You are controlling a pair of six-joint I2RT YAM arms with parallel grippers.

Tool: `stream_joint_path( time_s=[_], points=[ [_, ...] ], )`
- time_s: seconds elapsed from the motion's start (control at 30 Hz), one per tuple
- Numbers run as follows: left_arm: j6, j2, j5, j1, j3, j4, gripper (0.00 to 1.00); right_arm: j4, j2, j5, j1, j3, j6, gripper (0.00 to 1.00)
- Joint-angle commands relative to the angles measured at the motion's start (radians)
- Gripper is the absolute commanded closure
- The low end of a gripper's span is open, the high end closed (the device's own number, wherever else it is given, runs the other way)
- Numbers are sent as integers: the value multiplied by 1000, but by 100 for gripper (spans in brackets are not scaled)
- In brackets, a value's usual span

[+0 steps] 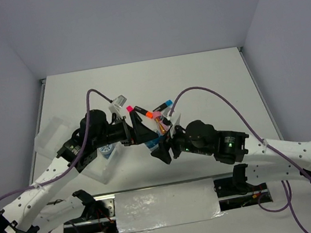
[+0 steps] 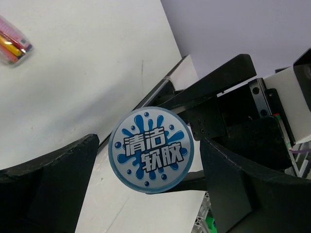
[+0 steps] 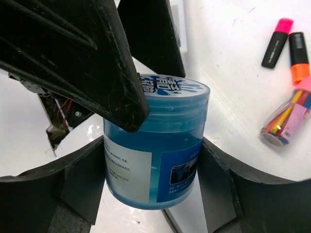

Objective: Sort the stationery into containers
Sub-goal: Pick up the stationery from the center of the board.

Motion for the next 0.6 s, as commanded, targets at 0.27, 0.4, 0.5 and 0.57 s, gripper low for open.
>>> stream_joint_path(
  time_s=[0.27, 0.4, 0.5, 0.57],
  points=[
    [-48, -10, 66, -8, -13, 123, 27, 129, -37, 30, 31, 8, -74, 100],
    [-44, 2, 74, -8, -7, 128, 71, 135, -12, 34, 47, 13, -83, 99],
    [-28, 10, 58, -10, 4, 96, 100, 150, -21, 88, 47, -2, -74, 80],
    [1, -3, 4, -8, 22, 11, 100, 156, -40, 132, 48, -18, -51, 6]
  ],
)
